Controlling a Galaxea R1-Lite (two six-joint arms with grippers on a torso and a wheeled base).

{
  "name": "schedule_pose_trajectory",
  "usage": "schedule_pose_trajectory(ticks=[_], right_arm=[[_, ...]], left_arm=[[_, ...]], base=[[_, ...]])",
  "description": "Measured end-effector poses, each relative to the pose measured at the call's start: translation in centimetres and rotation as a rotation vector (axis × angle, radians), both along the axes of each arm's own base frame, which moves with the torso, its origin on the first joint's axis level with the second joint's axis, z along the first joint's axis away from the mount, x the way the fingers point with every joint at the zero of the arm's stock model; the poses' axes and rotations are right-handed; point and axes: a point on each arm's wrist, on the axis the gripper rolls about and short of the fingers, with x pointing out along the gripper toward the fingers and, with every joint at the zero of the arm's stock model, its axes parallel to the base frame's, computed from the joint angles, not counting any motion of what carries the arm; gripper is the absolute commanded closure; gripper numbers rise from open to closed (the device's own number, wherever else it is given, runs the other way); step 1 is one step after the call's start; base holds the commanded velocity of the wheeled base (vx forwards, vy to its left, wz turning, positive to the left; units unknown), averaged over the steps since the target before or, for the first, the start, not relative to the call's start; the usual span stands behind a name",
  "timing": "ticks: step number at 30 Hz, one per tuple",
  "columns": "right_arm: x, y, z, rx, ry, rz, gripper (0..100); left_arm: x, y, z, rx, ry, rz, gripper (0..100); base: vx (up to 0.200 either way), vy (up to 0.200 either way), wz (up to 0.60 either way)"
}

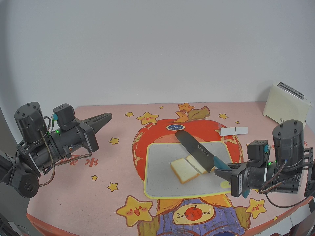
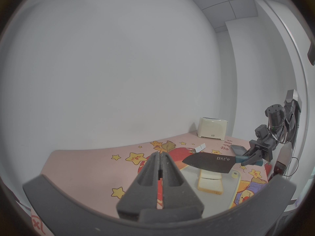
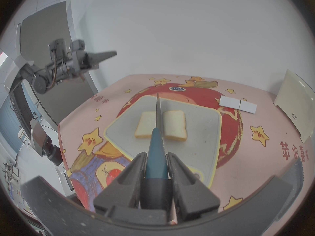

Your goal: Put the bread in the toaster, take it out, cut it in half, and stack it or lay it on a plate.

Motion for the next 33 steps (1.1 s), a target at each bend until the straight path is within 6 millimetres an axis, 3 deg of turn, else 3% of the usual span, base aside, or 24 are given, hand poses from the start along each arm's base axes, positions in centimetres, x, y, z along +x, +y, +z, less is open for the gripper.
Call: schedule_pose_trajectory(ticks=[10,20,33], right_arm=[[0.2,-0.5,0.8,-0.026,-0.070,-0.114,100],[1.2,-3.0,2.6,0.008,-0.133,-0.261,100],[2.3,-4.9,2.7,0.014,-0.143,-0.429,100]], left_arm=[[-1.2,0.5,-0.3,0.004,0.013,0.006,100],[-2.0,0.8,0.4,-0.005,-0.015,0.017,100],[-2.2,0.8,0.2,0.002,-0.008,0.015,100]], base=[[0.000,0.000,0.00],[0.000,0.000,0.00],[0.000,0.000,0.00]])
